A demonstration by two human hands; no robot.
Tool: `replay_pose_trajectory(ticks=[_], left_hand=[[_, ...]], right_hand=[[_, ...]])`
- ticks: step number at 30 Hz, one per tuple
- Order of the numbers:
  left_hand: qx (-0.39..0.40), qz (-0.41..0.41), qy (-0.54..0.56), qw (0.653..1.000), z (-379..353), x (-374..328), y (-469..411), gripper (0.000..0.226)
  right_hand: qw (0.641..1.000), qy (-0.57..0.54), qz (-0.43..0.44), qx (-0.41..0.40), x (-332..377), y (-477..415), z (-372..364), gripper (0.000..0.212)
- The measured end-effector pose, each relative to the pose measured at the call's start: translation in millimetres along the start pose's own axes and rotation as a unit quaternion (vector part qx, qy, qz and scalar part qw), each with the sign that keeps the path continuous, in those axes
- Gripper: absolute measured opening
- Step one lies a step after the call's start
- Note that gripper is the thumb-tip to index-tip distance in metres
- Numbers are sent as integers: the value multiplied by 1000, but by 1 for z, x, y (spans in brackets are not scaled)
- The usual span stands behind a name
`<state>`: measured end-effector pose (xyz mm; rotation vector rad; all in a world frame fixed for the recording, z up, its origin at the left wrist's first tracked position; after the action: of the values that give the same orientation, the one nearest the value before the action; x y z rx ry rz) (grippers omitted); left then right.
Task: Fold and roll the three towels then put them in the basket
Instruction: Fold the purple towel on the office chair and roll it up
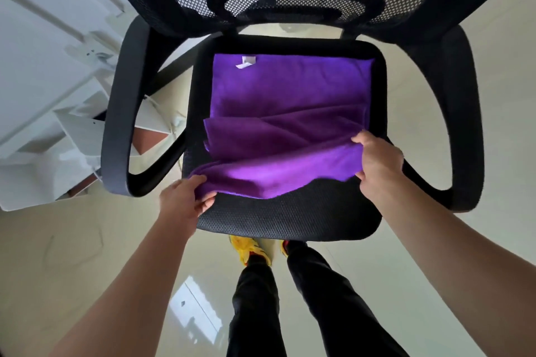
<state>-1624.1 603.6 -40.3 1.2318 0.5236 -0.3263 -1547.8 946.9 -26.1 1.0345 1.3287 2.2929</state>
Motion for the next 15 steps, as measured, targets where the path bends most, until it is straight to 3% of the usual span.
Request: replay_pose_trajectory(ticks=[4, 7, 9, 12, 15], left_hand=[[35, 50, -53, 997, 8, 34, 11, 10], [47, 75, -79, 993, 17, 56, 16, 19], [45, 73, -98, 991, 28, 67, 15, 22], [42, 47, -161, 985, 46, 78, 16, 15], [53, 30, -203, 977, 62, 87, 18, 13]], right_hand=[[997, 59, 49, 15, -16, -3, 8, 24], [989, 85, -28, 117, -54, -4, 14, 38], [972, 172, -50, 153, -84, -3, 26, 41], [940, 311, -48, 135, -128, 0, 48, 41], [955, 272, -80, 93, -156, 7, 68, 41]])
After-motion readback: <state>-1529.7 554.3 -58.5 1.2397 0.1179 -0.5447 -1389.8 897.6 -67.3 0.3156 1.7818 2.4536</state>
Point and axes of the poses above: each hand's wrist, its own y-axis away from the middle knuckle, its own z-axis out of the back of the hand, x = y × z, the point moved 4 cm from there along -y, towards the middle knuckle, and after that the axes turned 7 degrees about -z, right-handed, at the moved point
